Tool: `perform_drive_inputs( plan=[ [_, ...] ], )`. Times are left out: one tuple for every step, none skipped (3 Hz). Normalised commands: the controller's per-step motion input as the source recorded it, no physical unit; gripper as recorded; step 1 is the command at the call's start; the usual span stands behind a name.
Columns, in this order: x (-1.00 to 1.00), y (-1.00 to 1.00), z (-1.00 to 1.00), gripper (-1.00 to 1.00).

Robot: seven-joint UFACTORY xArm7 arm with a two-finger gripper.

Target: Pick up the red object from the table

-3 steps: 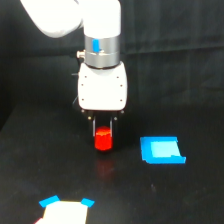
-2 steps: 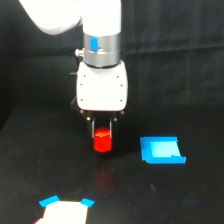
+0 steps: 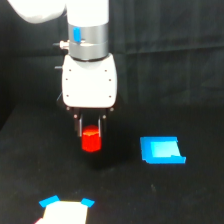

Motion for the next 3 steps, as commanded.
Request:
perform_drive_inputs(
  plan=[
    [0.64, 0.04, 1.00, -0.06],
    [0.16, -0.19, 1.00, -1.00],
    [-0.24, -0.02, 0.22, -1.00]
  ],
)
